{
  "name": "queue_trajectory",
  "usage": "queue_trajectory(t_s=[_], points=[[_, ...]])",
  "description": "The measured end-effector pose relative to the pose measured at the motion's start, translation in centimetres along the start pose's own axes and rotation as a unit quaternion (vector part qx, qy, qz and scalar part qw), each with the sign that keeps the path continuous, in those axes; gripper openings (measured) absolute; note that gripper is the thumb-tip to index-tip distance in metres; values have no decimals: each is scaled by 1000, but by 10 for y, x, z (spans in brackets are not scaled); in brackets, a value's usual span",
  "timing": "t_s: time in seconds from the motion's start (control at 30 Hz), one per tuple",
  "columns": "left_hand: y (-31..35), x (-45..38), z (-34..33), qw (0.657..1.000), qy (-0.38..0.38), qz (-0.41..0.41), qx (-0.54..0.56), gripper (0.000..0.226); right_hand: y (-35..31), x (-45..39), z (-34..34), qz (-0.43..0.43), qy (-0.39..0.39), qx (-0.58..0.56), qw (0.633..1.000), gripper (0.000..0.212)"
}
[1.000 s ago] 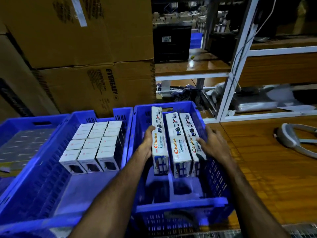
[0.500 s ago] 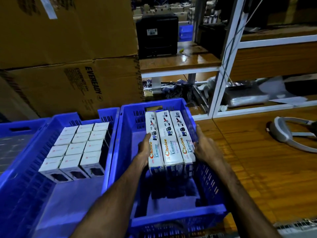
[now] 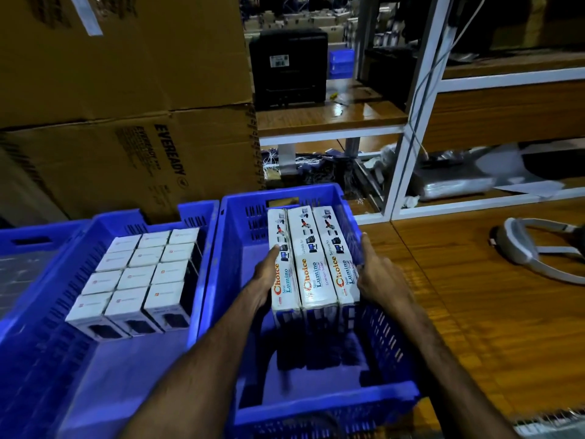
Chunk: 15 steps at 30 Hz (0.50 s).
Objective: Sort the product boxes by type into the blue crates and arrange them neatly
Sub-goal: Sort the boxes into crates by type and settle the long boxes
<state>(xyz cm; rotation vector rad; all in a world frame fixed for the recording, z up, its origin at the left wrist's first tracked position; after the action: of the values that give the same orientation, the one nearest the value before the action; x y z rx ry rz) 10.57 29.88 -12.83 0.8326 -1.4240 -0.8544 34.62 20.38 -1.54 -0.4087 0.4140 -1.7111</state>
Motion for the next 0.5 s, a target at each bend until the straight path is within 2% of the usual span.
queue_trajectory(t_s=[0.07,0.17,0.33,0.43,0.5], points=[[2,0,-2,1000,-11,-1,-13,60,-1,-1,0,3,-1,-8,1000,79],[-1,-4,2,1000,-8,-1,-19,68,-1,-2,0,4,-4,-18,1000,78],[23,36,-5,998,-14,-28,-55,57,-3,-1,-1,15,-18,-44,999,66],[24,38,-3,997,-15,-32,-71,72,-2,-1,0,15,-21,-59,998,61],[17,29,3,997,-19,-27,-74,72,-4,3,4,16,-15,-47,999,57]])
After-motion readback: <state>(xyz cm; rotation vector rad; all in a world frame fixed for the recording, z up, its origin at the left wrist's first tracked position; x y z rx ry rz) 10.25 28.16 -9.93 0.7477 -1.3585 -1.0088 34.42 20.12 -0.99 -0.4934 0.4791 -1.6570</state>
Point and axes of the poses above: each hand's wrist, its own x-axis away from the middle knuckle, its own z-axis out of the back of the hand, y = z × x, the point moved 9 cm from there along -x, towards the middle knuckle, and after that the axes turned 2 degrees about -y, right-handed, at the moved point
